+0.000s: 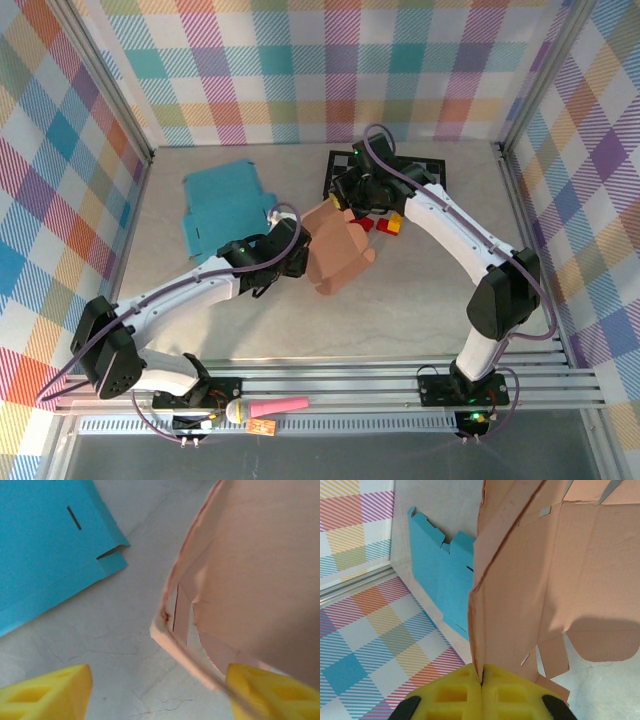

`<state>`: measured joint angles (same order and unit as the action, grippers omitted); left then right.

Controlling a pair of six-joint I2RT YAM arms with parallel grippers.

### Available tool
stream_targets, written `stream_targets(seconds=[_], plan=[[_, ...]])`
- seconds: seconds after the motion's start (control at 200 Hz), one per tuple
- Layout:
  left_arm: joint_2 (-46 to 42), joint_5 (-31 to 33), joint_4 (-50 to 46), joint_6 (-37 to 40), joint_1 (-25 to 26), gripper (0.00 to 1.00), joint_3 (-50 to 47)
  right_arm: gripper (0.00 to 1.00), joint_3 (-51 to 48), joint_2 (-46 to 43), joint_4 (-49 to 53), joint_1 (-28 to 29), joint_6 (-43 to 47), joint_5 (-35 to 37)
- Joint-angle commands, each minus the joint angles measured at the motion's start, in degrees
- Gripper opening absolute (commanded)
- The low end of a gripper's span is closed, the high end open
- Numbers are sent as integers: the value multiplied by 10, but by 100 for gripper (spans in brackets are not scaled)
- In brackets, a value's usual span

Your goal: Fold the paper box

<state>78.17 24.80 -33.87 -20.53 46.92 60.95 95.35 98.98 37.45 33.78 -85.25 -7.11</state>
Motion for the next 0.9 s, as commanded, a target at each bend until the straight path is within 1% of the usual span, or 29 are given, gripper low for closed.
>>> stream_targets(seconds=[0.0, 0.13, 0.195, 0.26, 0.275, 0.43, 0.525, 0.615, 0.695, 0.73, 0.79, 0.895], plan=[[1, 28, 7, 15, 7, 56, 13, 0, -6, 7, -6, 3, -7, -8], [-18, 21, 19, 27, 7, 34, 0, 0, -8, 10, -7, 3, -7, -11], [-23, 14, 21, 33, 8, 20, -3, 0, -10, 12, -11, 3, -6, -13], [-26, 7, 17, 37, 8, 2, -3, 0, -14, 16, -18, 3, -5, -18], [-26, 7, 16, 37, 8, 0, -4, 0, -16, 16, -20, 3, -4, -20], [-39, -18, 7, 43, 7, 0, -20, 0, -41, 18, -50, 3, 18, -37], [-52, -34, 7, 45, 7, 0, -32, 10, -62, 11, -60, 4, 31, -38], [-56, -45, 5, 46, 7, 0, -35, 23, -90, 1, -91, 6, 38, -42], [-54, -53, 2, 49, 8, 0, -33, 36, -97, -1, -97, 11, 43, -41], [-53, -57, 2, 50, 7, 0, -32, 39, -99, -1, -98, 14, 45, -40], [-48, -62, -2, 51, 8, 0, -26, 42, -98, 1, -100, 20, 48, -36], [-42, -68, -11, 47, 7, 0, -18, 41, -103, 0, -106, 30, 46, -28]])
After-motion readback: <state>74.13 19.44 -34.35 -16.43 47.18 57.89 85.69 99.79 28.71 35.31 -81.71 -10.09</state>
